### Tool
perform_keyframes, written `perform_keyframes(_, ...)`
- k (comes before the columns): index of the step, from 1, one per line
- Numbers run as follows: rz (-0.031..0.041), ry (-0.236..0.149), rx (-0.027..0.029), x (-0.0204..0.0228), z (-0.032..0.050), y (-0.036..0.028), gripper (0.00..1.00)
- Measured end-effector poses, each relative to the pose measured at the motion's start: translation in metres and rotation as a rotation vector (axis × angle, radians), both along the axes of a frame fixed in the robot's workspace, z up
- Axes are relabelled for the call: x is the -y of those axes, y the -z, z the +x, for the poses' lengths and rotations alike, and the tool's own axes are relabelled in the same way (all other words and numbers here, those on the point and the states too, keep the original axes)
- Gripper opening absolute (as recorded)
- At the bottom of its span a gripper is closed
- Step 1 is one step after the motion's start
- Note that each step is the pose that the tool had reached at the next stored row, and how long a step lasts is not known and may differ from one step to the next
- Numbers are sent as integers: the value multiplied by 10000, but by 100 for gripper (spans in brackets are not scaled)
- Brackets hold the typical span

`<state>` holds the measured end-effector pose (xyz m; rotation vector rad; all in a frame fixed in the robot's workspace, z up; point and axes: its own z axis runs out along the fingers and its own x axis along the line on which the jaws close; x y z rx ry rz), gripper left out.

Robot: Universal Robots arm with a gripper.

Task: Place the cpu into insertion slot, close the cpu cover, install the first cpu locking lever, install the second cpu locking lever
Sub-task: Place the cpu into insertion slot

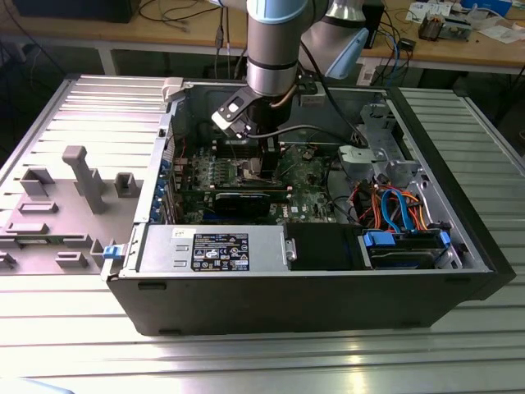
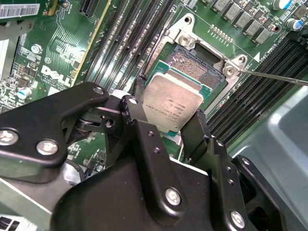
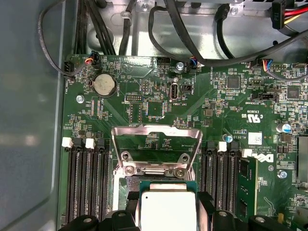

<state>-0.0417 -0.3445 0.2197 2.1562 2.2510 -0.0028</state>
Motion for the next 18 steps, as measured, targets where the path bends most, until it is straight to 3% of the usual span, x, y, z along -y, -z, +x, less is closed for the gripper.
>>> perform_keyframes(18, 0, 0, 1, 0, 0, 52, 55)
